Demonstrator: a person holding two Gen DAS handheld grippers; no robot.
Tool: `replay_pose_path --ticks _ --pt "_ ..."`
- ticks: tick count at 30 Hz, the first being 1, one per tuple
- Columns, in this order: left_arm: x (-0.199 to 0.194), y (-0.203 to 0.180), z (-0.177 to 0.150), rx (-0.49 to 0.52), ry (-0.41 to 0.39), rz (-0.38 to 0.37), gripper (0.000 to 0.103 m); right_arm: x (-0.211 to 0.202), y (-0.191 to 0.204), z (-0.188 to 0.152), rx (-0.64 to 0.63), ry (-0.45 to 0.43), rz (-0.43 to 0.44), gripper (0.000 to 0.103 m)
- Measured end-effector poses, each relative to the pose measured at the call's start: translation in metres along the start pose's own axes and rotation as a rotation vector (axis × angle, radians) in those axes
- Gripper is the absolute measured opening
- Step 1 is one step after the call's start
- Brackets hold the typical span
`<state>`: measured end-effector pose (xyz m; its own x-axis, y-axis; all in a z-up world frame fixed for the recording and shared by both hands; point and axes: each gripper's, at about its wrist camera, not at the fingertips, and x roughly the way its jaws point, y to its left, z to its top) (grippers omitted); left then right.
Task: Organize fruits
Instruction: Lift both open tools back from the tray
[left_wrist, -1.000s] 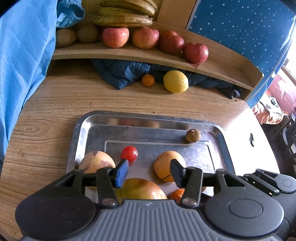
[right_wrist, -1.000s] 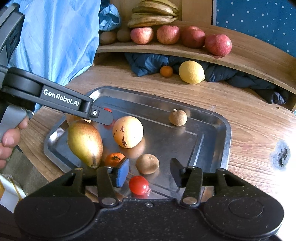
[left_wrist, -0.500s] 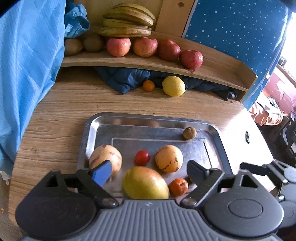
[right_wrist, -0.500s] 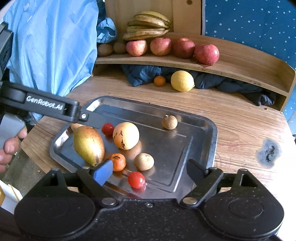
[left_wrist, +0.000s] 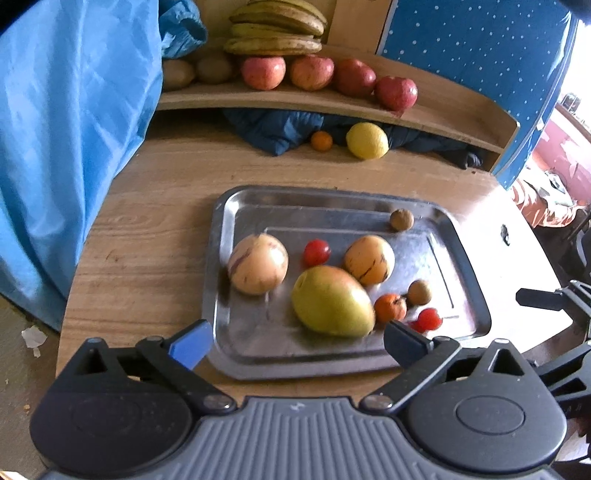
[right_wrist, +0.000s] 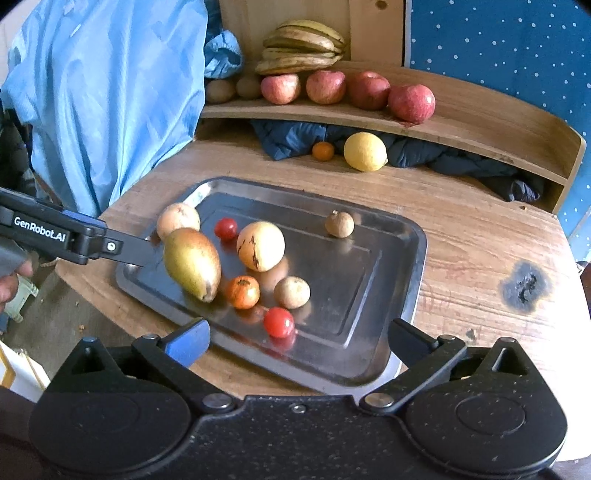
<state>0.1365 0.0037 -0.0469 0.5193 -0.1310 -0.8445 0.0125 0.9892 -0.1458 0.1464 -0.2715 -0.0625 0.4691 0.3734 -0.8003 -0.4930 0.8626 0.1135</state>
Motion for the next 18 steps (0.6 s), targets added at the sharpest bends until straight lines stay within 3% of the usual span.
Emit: replay_pose_path --ticks 8,18 --pt "0.001 0.002 -0.003 0.000 0.027 0.031 0.102 0.004 0.002 -0.007 -0.002 0.065 -0.042 0.102" --pt "0.012 0.010 0.012 -0.006 0.042 0.050 0.102 0.012 -0.003 0.002 0.009 0.083 -0.041 0.102"
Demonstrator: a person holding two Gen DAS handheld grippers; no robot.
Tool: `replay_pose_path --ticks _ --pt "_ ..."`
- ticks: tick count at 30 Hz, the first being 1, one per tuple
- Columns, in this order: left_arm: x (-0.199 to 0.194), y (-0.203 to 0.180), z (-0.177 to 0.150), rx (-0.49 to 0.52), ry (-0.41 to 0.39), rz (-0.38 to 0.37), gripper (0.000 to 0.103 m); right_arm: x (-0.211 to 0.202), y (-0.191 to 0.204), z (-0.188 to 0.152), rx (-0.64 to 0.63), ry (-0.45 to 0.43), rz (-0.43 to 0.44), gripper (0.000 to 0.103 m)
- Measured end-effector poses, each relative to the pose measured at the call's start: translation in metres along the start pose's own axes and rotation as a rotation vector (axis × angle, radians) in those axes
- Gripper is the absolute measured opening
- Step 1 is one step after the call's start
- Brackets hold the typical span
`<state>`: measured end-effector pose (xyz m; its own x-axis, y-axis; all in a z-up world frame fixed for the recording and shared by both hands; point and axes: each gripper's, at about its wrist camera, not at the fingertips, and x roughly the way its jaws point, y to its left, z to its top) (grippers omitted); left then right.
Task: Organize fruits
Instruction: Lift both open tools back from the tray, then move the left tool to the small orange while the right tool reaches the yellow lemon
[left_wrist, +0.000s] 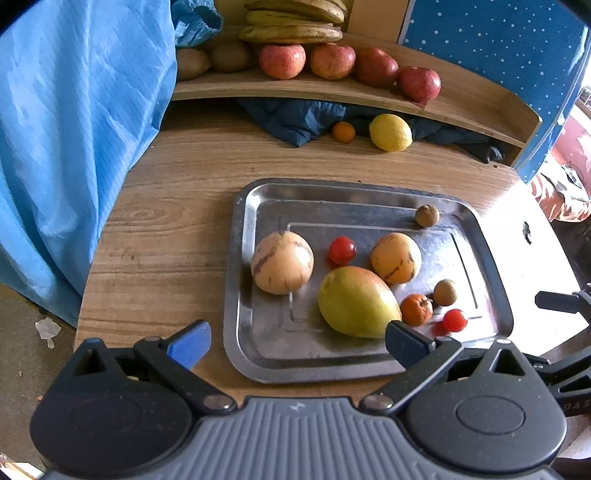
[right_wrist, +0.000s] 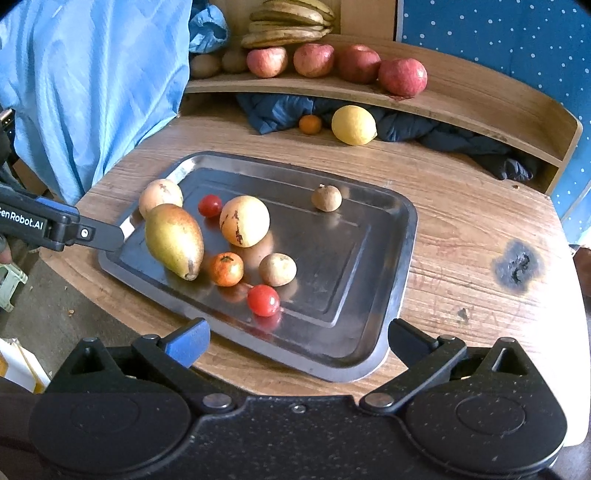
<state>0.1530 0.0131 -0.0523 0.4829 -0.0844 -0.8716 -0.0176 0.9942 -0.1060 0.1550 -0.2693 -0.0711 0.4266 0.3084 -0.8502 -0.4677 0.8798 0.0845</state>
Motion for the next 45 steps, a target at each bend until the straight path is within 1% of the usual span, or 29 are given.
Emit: replay_pose_path --ticks 20,32,39,45 --pt "0.023 0.009 0.045 0.026 0.007 0.013 0.102 0.026 -0.015 0.033 0.036 0.002 -0.020 0.102" --pt "0.039 0.007 0.076 0.040 -0.002 0.009 0.102 0.034 -0.025 0.053 0.079 -0.032 -0.043 0.102" --pt "0.053 0.000 0.095 0.057 -0.003 -0.008 0.102 0.037 -0.030 0.056 0.118 -0.040 -0.061 0.102" --pt "0.071 -0.008 0.105 0.082 0.021 -0.026 0.102 0.039 -0.035 0.055 0.152 -0.034 -0.081 0.102"
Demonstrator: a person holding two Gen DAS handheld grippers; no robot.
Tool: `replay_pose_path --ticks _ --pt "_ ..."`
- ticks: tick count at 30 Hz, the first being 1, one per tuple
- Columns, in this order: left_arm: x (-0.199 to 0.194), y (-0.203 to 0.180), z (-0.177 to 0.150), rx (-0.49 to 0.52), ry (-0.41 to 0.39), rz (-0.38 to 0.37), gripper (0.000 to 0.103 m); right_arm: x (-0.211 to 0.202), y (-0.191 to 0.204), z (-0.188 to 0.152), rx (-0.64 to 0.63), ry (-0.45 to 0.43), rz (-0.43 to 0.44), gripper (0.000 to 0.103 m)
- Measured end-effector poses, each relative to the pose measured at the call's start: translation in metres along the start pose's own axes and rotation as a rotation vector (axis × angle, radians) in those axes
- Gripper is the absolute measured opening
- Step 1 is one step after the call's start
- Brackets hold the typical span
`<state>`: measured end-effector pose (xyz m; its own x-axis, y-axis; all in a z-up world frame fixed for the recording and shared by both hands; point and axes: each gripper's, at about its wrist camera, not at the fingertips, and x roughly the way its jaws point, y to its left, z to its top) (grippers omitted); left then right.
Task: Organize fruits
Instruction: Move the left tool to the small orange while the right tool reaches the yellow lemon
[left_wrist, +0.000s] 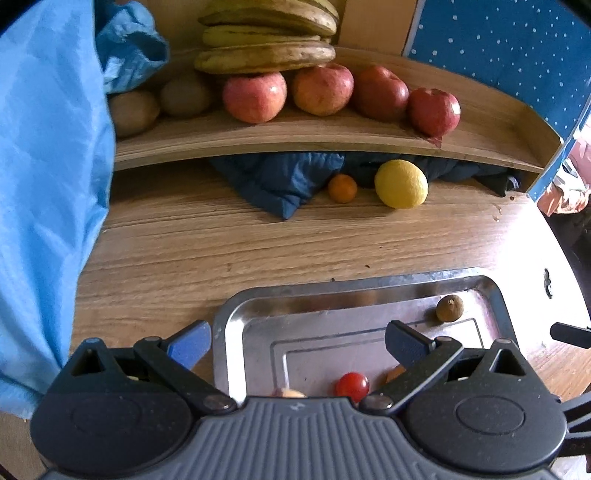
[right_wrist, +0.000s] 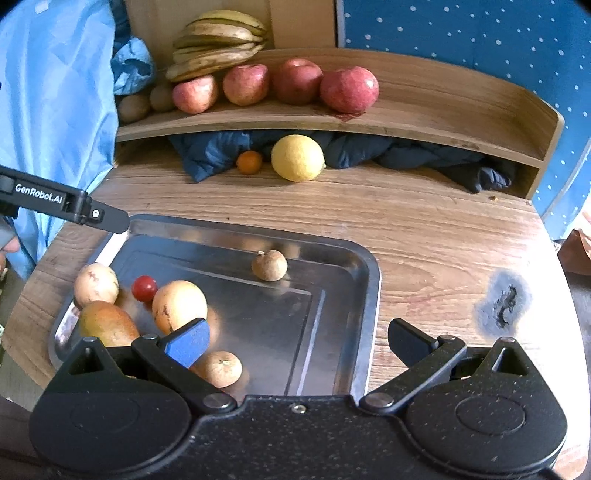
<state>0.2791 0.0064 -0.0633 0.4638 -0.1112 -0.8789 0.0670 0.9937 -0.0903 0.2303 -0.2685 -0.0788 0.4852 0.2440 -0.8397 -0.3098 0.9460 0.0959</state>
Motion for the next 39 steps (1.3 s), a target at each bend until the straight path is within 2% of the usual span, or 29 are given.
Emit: replay_pose_path --ticks 15,27,34,39 --pt "0.040 -0.020 0.039 0.037 0.009 -0.052 0.102 0.000 -0.013 0.000 0.041 0.018 -0.065 0.102" --pt "0.062 -0.024 0.065 0.035 -0.001 -0.079 0.102 0.018 -0.013 0.020 0.052 0.007 -0.081 0.102" --pt "0.079 -0.021 0.082 -0.045 -0.016 -0.133 0.102 0.032 -0.010 0.049 -0.002 -0.019 -0.107 0.102" --pt "0.093 -0.021 0.091 -0.167 -0.048 -0.137 0.102 0.047 -0.009 0.070 -0.024 -0.028 -0.126 0.102"
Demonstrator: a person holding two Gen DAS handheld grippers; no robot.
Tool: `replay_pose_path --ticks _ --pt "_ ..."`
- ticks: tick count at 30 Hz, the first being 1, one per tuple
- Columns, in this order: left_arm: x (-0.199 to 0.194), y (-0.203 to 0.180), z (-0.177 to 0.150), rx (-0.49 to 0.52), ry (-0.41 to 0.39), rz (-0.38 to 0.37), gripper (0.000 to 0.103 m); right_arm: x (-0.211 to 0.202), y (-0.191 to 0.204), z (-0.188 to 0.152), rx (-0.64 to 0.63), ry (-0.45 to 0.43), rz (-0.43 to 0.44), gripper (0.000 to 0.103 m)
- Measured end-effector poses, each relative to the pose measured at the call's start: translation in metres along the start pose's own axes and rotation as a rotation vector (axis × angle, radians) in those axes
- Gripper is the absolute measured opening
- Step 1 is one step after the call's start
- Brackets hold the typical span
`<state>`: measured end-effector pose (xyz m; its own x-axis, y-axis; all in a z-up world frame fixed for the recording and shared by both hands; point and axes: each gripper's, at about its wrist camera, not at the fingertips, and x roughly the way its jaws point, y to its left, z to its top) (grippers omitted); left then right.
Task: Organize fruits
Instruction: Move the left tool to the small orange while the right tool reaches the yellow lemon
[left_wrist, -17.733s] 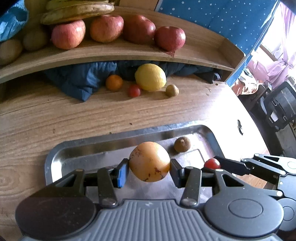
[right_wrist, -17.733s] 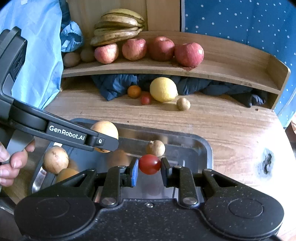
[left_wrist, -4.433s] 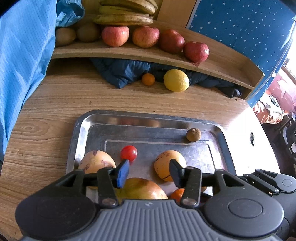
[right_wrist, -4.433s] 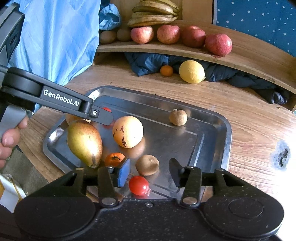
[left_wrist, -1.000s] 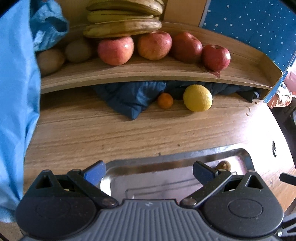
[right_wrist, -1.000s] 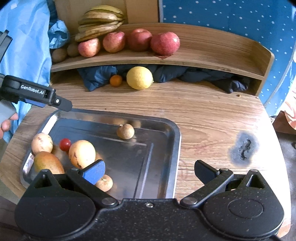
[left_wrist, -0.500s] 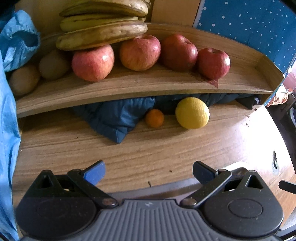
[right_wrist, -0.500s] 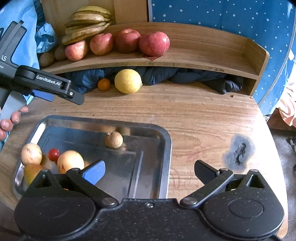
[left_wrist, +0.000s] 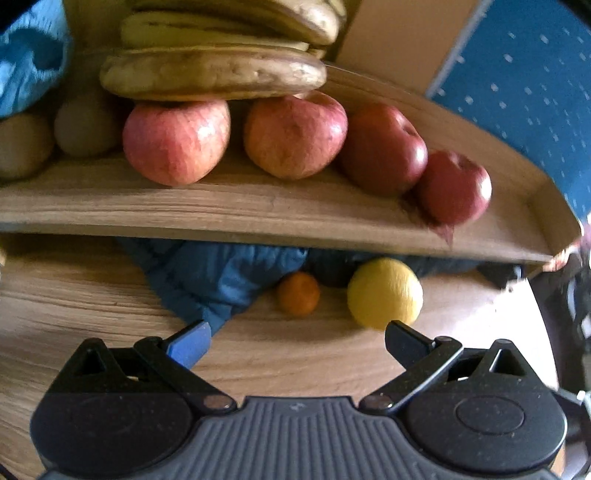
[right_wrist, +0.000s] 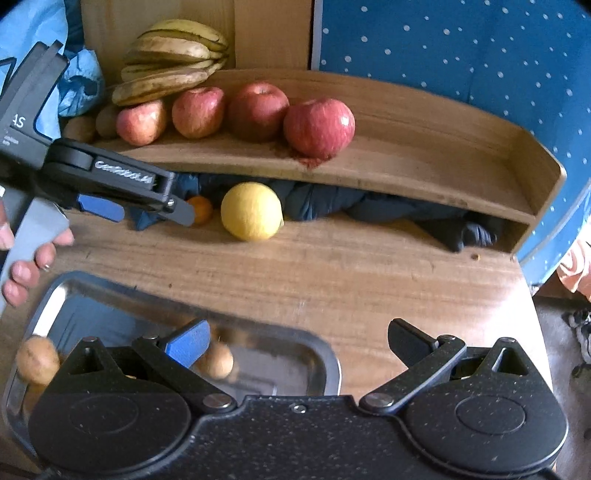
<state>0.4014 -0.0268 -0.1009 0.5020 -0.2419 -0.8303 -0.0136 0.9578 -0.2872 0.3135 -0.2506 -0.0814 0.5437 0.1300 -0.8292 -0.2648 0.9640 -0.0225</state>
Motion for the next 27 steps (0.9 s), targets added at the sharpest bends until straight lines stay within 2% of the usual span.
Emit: replay_pose_path --ticks 4,17,22,27 --pt "0.011 -0.002 0.004 -0.029 0.001 -0.015 0.102 0.011 0.004 0.010 -0.006 0.007 -0.006 0.102" --pt "0.026 0.009 0.007 -0.076 0.015 -0.074 0.085 0.040 0.015 0.027 -0.061 0.028 -0.002 0.102" --pt "0.023 0.018 0.010 -0.116 -0.002 -0.103 0.079 0.049 0.023 0.036 -0.109 -0.010 0.022 0.096" --pt "0.023 0.026 0.013 -0.132 -0.006 -0.107 0.078 0.056 0.034 0.049 -0.163 -0.031 0.043 0.094"
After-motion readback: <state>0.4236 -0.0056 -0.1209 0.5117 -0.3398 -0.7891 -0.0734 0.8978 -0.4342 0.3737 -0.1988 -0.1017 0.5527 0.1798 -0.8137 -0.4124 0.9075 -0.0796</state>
